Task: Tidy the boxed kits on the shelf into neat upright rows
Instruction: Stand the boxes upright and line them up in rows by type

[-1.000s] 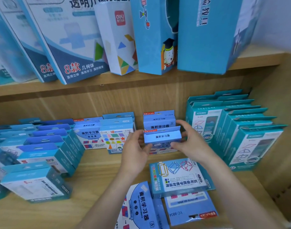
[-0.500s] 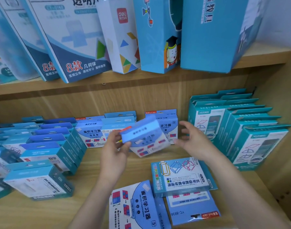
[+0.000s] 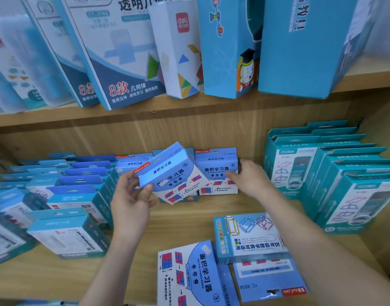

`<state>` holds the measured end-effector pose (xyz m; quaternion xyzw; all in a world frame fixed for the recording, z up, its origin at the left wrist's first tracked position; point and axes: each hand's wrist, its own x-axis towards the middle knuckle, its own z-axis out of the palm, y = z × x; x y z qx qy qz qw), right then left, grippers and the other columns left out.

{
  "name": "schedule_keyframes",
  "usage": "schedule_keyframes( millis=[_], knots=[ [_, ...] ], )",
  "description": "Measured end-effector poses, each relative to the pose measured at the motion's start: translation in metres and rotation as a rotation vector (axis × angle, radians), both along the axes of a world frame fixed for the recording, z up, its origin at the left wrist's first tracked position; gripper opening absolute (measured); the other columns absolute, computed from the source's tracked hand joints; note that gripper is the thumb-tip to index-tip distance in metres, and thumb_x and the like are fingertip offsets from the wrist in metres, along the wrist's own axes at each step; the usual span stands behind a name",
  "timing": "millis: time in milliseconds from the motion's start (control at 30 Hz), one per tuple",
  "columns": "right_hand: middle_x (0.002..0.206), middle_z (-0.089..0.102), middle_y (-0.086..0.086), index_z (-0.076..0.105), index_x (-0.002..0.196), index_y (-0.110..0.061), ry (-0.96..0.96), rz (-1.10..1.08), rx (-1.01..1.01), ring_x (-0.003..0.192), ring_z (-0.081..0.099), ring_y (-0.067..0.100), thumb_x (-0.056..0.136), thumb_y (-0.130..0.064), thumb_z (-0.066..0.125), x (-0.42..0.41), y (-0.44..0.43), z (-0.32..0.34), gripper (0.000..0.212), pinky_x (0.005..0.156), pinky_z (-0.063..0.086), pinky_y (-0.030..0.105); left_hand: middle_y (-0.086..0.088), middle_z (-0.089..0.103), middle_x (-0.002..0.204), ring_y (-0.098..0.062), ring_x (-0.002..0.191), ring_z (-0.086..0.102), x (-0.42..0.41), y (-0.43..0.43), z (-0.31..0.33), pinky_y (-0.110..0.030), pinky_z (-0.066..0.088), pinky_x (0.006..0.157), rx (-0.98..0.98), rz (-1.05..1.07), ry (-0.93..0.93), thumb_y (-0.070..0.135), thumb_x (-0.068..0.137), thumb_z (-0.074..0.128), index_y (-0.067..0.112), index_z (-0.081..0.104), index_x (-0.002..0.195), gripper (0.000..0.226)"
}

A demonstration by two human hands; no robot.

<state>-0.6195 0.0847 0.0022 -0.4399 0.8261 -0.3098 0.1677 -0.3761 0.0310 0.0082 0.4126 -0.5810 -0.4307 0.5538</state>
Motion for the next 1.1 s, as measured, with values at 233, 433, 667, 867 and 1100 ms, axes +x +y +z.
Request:
schedule_keyframes(
  millis=[233, 433, 667, 867, 1100],
  knots=[
    [0.114, 0.061, -0.004, 0.048, 0.129, -0.03, -0.054, 0.146, -0.38, 0.095, 0.06, 0.013, 0.088, -0.017, 0.061, 0.036, 0.037, 0.035, 0.045, 0.082, 0.047, 0.028, 0.029, 0.054, 0.101, -0.015, 0.098, 0.065, 0.04, -0.001, 0.003, -0.046, 0.053, 0.083, -0.212, 0.044, -0.594, 0.003, 0.087, 0.062, 0.029, 0.05, 0.11, 0.037],
    [0.12, 0.056, -0.014, 0.038, 0.135, -0.044, 0.13, 0.546, -0.188, 0.107, 0.053, 0.008, 0.083, -0.029, 0.069, 0.095, 0.013, 0.023, 0.062, 0.086, 0.044, 0.026, 0.033, 0.054, 0.101, -0.007, 0.095, 0.064, 0.05, 0.003, -0.006, -0.034, 0.052, 0.078, -0.214, -0.001, -0.653, 0.001, 0.088, 0.059, 0.026, 0.048, 0.111, 0.037],
    [0.086, 0.064, 0.0, 0.052, 0.123, -0.024, 0.265, 0.468, -0.228, 0.088, 0.059, 0.023, 0.085, -0.031, 0.068, 0.129, -0.022, 0.024, 0.042, 0.072, 0.047, 0.033, 0.016, 0.059, 0.113, -0.012, 0.1, 0.062, 0.087, 0.01, -0.007, -0.029, 0.048, 0.076, -0.306, 0.233, -0.66, -0.001, 0.084, 0.057, 0.025, 0.047, 0.13, 0.053],
    [0.085, 0.06, -0.002, 0.053, 0.122, -0.025, 0.238, 0.425, -0.138, 0.086, 0.06, 0.023, 0.083, -0.028, 0.07, 0.126, -0.026, 0.03, 0.042, 0.075, 0.049, 0.034, 0.008, 0.051, 0.128, -0.017, 0.109, 0.056, 0.095, 0.011, -0.016, -0.032, 0.049, 0.085, -0.348, 0.098, -0.785, 0.001, 0.081, 0.061, 0.028, 0.048, 0.13, 0.058],
    [0.08, 0.057, -0.011, 0.057, 0.118, -0.019, 0.205, 0.376, -0.097, 0.082, 0.059, 0.016, 0.082, -0.024, 0.071, 0.1, -0.017, 0.045, 0.039, 0.078, 0.05, 0.033, 0.009, 0.043, 0.141, -0.021, 0.115, 0.052, 0.066, 0.006, -0.017, -0.031, 0.044, 0.096, -0.29, -0.053, -0.773, 0.013, 0.087, 0.062, 0.031, 0.03, 0.143, 0.067]
  ],
)
